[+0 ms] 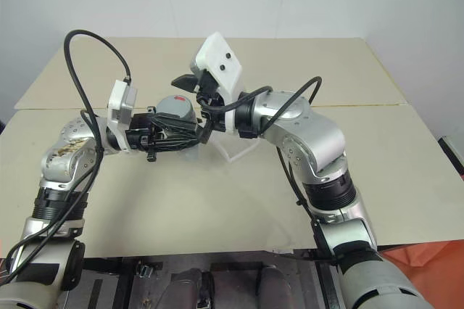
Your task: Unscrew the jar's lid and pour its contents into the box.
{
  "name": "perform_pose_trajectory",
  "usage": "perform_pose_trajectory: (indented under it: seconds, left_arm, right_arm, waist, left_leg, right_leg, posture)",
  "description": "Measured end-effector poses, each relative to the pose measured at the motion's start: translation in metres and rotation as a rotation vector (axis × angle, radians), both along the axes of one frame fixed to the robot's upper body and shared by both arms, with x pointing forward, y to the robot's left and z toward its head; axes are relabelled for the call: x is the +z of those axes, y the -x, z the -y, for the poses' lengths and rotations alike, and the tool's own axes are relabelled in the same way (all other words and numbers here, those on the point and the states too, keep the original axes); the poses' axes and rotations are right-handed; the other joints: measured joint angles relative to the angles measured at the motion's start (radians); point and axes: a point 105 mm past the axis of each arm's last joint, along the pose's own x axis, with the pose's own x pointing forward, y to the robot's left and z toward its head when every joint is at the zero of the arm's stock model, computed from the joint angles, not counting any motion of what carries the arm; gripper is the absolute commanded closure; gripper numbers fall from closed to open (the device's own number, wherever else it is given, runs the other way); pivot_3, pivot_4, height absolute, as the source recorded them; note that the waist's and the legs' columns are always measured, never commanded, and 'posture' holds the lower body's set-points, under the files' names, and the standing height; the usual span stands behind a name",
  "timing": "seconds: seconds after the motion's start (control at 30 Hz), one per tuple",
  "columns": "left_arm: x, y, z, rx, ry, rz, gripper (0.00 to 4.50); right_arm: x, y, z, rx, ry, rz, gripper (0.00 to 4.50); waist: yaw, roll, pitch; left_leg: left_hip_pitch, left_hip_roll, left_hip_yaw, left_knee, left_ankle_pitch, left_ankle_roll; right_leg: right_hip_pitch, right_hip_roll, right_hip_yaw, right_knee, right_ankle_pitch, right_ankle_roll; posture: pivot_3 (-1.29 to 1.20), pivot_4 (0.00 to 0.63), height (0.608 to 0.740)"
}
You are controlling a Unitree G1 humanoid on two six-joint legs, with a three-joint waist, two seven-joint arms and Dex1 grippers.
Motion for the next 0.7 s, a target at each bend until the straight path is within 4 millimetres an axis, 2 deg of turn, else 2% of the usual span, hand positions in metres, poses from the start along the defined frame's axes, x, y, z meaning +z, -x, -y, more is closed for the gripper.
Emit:
perform_pose_trajectory:
  seconds: [0.7]
  left_arm:
    - [0.003,-0.002,-0.008,0.032,-0.009,0.009,2.56]
  right_arm:
    - [-0.006,-0.002,0.03,-0.034,0.031,0.006,0.02]
  waist:
    - [0.001,0.0,0.0]
  left_leg:
    - [0.0,0.0,0.0,0.0,0.0,0.001]
  right_leg:
    - [0.0,0.0,0.0,-0.001,0.0,0.0]
  posture:
    - [0.0,0.15,0.74]
